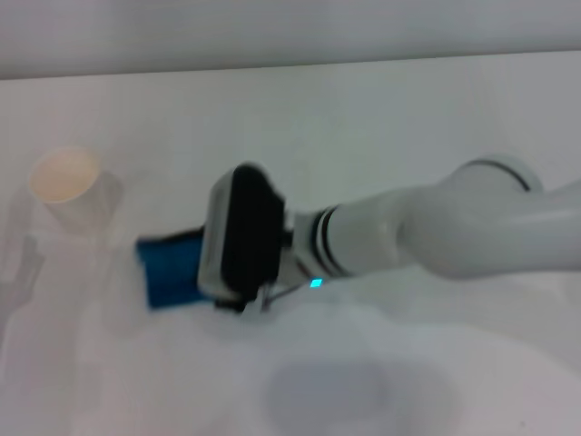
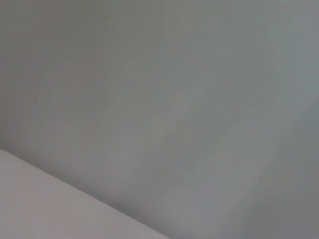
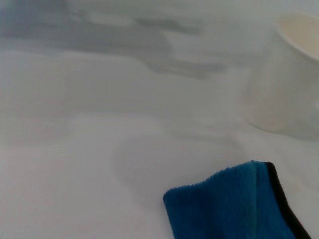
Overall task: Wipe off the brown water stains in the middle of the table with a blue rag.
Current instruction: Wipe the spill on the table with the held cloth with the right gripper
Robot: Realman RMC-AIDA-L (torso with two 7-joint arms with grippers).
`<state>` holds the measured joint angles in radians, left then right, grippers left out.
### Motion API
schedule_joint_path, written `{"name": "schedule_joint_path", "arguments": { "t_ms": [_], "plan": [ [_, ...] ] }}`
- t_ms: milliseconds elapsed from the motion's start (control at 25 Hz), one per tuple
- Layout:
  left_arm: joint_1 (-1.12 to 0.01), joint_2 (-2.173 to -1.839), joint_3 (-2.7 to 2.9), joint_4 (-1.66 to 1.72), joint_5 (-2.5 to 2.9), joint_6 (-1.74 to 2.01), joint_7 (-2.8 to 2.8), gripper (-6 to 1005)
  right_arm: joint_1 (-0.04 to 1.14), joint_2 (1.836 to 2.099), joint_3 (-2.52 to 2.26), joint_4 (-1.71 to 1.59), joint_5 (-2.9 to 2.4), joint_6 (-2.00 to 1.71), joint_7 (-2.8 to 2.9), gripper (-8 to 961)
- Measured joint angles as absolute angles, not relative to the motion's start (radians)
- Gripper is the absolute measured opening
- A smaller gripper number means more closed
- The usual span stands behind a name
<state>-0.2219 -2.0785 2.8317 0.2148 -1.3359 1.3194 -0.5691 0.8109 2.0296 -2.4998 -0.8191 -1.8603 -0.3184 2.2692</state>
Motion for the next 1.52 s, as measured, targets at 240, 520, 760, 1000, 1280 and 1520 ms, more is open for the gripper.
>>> {"name": "schedule_joint_path", "arguments": {
  "t_ms": [240, 520, 760, 1000, 1280, 1520],
  "plan": [
    [-0.218, -2.079, 2.832, 0.215, -1.333, 1.328, -0.569, 888, 0.813, 2.024, -2.398, -0.736, -1.867, -0.318, 2.227, 44],
    [-0.214, -2.078, 2.832, 0.209, -1.331, 1.342, -0.575, 888, 0.775, 2.026, -2.275, -0.711, -1.871, -0.327, 2.136, 43],
    [-0.215, -2.078, 2.837, 0.206, -1.330, 1.342, -0.583, 888, 0.774, 2.020, -2.151, -0.636, -1.914, -0.321, 2.127, 43],
    [-0.213, -2.079, 2.839, 0.205, -1.330, 1.342, -0.583, 888, 0.745, 2.010, -2.029, -0.604, -1.946, -0.338, 2.115, 43],
    [-0.216, -2.079, 2.839, 0.206, -1.330, 1.342, -0.583, 887, 0.632, 2.013, -1.899, -0.762, -1.943, -0.568, 1.959, 44],
    [-0.216, -2.078, 2.839, 0.204, -1.330, 1.350, -0.583, 887, 0.576, 2.015, -1.902, -0.875, -1.934, -0.769, 1.887, 44]
  ]
}}
